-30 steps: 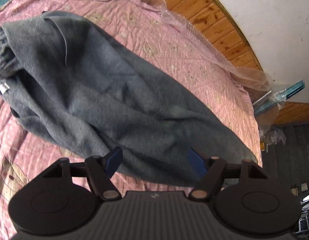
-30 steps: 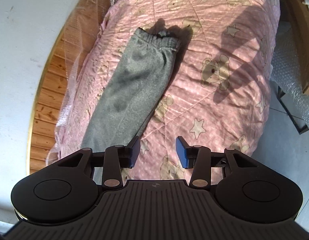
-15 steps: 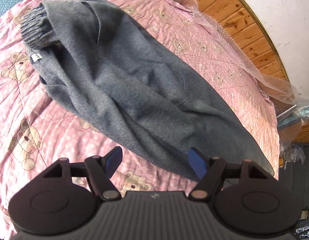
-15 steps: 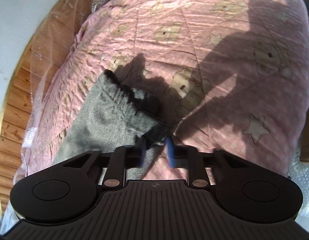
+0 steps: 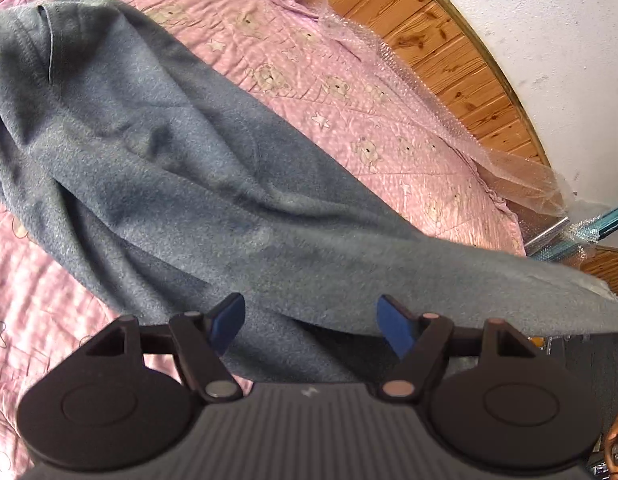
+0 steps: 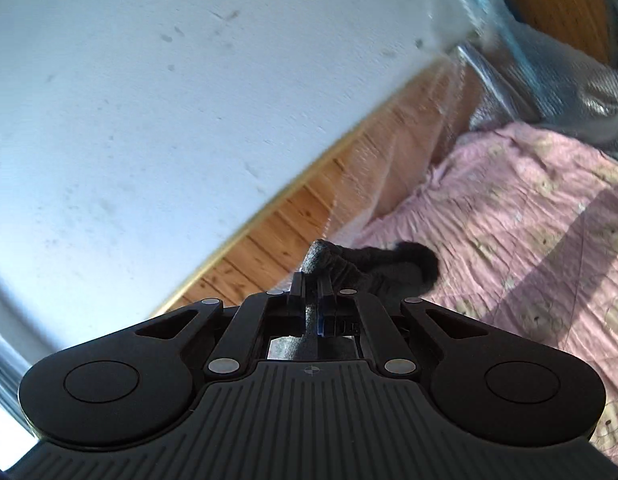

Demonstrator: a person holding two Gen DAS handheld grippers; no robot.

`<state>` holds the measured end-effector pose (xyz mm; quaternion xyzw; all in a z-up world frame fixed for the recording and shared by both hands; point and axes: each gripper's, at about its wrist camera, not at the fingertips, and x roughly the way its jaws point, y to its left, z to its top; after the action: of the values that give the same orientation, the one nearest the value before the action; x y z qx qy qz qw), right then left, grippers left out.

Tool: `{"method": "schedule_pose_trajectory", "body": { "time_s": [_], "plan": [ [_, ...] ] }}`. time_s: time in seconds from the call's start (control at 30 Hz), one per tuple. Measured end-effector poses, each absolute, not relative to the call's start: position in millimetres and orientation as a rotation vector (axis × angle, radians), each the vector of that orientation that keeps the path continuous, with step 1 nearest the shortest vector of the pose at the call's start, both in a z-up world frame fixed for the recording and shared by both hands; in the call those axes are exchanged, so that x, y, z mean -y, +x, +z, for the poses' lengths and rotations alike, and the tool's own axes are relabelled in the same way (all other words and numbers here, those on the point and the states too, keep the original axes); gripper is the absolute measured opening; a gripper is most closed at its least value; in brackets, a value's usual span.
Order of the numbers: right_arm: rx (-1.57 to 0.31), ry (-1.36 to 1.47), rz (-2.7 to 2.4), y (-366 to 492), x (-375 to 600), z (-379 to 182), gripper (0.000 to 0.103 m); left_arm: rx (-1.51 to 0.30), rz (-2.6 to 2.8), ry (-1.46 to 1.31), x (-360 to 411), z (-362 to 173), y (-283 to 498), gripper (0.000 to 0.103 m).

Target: Fold clothes

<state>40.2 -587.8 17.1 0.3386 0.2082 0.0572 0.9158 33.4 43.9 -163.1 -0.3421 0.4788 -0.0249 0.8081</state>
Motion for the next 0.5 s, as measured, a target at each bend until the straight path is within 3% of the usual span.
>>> {"method": "schedule_pose_trajectory", "body": {
  "time_s": [0.07,0.2,0.3,0.5],
  "plan": [
    [-0.481,0.697,0.06,21.4,597.0,-3.3,0.002,-1.033,-0.033,-0.744,-43.5,-169.4,28.9,0.074],
    [-0.795,0.773,-0.137,8.1,626.1,-131.5,0.002,-1.065,0.006,-0.764,-43.4,-181.7,23.0,0.074],
    [-0.921,0.823,-0.216,-3.7,639.1,-192.9,0.002,-1.074,0.016,-0.743,-40.8,-181.6,24.2,0.074],
    [-0.871,0.835,-0.201,-18.3,648.4,-184.0,0.002,-1.045,0.083,-0.691,-52.0,-168.1,28.4,0.074]
  ]
}}
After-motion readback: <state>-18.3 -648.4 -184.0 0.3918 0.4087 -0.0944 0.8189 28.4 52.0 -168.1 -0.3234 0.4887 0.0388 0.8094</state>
